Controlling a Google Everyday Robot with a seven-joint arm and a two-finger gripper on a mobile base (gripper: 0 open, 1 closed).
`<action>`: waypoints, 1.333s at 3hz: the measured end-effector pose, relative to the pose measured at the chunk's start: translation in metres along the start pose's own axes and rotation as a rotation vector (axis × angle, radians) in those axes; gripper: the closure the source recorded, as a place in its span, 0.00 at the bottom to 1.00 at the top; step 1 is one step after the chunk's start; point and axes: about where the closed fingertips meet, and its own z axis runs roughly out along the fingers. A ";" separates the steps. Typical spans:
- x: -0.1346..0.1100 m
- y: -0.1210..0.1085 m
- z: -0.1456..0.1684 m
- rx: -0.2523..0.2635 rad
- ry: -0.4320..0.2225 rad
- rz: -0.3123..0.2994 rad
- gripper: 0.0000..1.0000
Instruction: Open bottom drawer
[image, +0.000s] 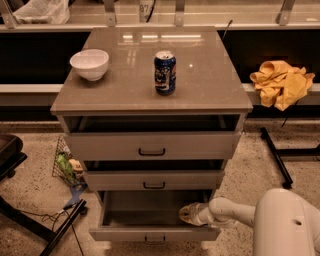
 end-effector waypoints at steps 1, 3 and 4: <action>0.007 0.031 -0.002 -0.057 0.001 0.051 1.00; 0.015 0.090 -0.019 -0.152 0.017 0.156 1.00; 0.020 0.144 -0.048 -0.240 0.059 0.243 1.00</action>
Offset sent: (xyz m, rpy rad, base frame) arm -0.1637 -0.0449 -0.0605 0.0141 0.3993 -0.0893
